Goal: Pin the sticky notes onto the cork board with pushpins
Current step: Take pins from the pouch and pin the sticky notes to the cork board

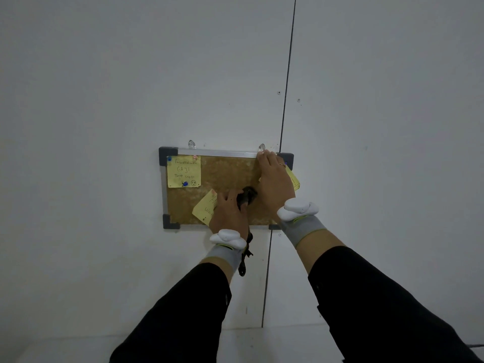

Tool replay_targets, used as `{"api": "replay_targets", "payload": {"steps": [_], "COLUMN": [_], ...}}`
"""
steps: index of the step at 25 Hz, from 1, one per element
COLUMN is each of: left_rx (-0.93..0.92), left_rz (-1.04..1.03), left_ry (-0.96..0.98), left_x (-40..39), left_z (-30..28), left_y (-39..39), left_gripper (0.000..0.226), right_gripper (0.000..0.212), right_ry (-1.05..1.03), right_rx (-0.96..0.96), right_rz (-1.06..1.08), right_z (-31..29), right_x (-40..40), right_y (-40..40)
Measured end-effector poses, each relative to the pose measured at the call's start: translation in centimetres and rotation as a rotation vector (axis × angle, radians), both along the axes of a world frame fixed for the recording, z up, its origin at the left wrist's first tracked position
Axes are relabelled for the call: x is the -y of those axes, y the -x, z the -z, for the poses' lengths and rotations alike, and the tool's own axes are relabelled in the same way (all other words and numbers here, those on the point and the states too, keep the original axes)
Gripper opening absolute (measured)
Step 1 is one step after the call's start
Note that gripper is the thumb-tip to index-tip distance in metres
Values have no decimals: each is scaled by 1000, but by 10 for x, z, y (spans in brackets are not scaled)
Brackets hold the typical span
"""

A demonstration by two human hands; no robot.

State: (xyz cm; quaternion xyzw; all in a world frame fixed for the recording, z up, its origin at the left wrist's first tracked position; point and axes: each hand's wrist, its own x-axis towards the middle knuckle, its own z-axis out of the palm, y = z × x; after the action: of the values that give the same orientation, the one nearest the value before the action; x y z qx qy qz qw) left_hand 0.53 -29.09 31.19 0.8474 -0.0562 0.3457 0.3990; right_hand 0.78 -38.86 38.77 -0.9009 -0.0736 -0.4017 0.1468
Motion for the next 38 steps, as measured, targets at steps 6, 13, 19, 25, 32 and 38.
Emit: {"api": "replay_targets", "payload": {"steps": [6,13,19,25,32,38], "left_rx": [120,127,-27,24,54,-15], "left_rz": [147,217,268,208,109,204], "left_ry": [131,620,439,297,177,153], "left_x": [-12,-18,-45,-72,-84,-83], "left_z": [-16,-66,-65,-37,-5,9], "left_y": [5,10,3,-18,-40,-40], "left_gripper": [26,24,26,14,11,10], "right_gripper": [58,43,48,44,43,44], "right_ry": [-12,-369,-633,-107,39,128], "right_rx": [-121,56,-48,135,128,47], "right_rz": [-12,-346,-411,2,10,32], "right_z": [1,4,1,10,44,80], "right_x": [1,-42,-54,-59,-51,-37], "right_y": [6,23,15,-4,-8,-2]}}
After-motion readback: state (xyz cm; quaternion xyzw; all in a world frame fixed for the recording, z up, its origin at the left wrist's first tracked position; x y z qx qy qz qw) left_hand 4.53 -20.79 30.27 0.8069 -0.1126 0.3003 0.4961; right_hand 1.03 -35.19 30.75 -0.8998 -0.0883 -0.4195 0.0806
